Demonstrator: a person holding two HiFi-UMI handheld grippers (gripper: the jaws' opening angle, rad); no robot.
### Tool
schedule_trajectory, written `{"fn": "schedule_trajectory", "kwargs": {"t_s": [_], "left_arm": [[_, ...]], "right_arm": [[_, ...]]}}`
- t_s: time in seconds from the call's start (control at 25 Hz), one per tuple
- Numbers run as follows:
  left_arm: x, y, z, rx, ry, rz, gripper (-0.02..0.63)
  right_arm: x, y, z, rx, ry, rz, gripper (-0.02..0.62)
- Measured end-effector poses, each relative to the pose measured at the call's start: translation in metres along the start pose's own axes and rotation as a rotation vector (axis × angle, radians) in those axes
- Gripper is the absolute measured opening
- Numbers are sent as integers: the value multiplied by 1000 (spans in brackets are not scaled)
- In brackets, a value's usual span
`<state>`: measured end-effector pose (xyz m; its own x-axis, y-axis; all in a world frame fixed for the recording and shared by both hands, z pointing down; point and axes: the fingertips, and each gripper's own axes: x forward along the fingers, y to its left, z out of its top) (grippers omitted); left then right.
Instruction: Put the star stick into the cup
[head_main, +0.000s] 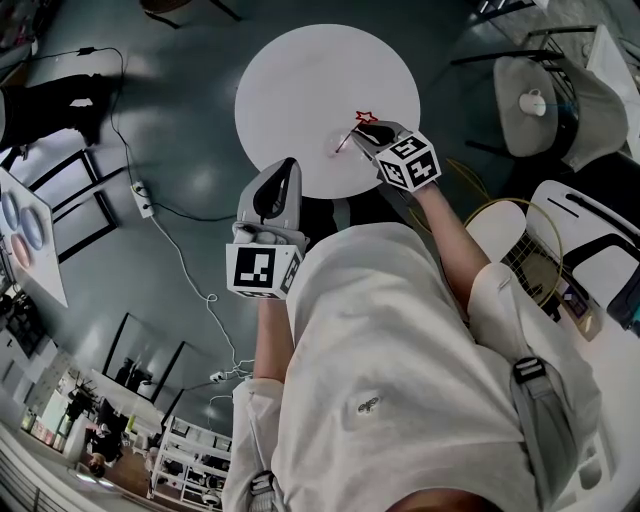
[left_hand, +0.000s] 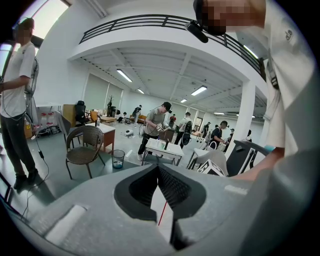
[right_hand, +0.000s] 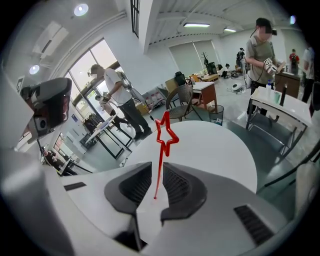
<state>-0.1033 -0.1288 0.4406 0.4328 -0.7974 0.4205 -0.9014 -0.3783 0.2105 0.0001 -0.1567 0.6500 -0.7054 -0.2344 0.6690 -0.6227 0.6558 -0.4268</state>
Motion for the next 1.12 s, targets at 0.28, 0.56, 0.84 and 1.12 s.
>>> {"fn": "schedule_trajectory", "kwargs": {"t_s": [0.28,0.56,0.84,1.12], "left_arm": [[-1,-3,3,28,-8,-64,11],[-3,-6,13,58,-34,-141,11],[-7,-15,10,77,-47,-213,11],[-12,-17,12,81,-63,-262,11]], "right_arm": [[-16,-8,-5,39,-22,-71,78],[-37,-1,-2,81,-72,-131,78],[-57,17,3,70,-108,-173,77],[-78,47,17,55,-155,-185,66]]}}
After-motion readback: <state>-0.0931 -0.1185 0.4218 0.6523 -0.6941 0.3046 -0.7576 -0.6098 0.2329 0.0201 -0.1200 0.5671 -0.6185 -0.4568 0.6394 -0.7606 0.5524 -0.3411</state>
